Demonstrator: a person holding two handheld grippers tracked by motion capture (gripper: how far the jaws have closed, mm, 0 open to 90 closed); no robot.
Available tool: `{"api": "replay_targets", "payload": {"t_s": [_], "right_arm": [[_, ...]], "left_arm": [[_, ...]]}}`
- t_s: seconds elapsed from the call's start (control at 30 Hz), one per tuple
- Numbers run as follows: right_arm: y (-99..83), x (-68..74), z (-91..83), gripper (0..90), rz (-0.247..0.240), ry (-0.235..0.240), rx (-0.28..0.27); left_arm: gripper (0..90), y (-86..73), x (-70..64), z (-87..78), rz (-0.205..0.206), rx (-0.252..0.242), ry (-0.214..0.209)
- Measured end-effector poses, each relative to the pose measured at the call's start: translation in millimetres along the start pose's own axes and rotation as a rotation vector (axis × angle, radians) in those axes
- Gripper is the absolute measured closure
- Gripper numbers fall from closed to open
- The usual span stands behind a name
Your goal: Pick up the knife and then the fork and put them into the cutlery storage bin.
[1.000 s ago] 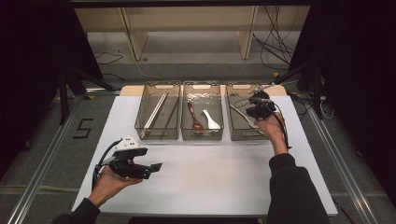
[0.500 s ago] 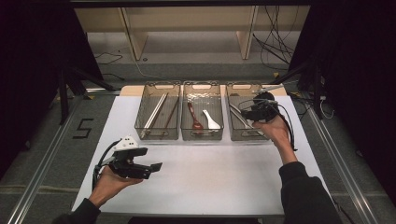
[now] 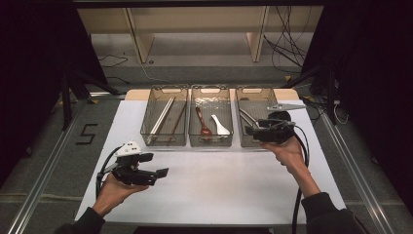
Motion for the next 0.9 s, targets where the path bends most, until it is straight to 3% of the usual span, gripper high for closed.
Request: {"api": "replay_targets", "payload": {"t_s": [0.2, 0.53, 0.9], "right_arm": [[-13.7, 9.2, -5.1, 35.9, 0.012, 0.022, -0.018], [-26.9, 28.1, -7.8, 32.6, -0.010, 0.073, -0.046], [-44.6, 36.2, -14.8, 27.8, -0.031, 0.115, -0.047]], "left_arm": [[16.6, 0.2, -0.1, 0.3, -0.001, 0.004, -0.001], [16.0, 1.8, -1.8, 0.6, -0.003, -0.005, -0.011], [15.9, 1.6, -3.4, 1.8, 0.004, -0.006, -0.025]]}}
Point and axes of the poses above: each handheld gripper's, and its own axes: z roughly forward along the jaws, y roughly out of its top, x roughly to its left, the point moved 4 cm from there along z, roughly forward along the jaws, and after that the axes turned 7 degrees about z, right-handed, at the moved point
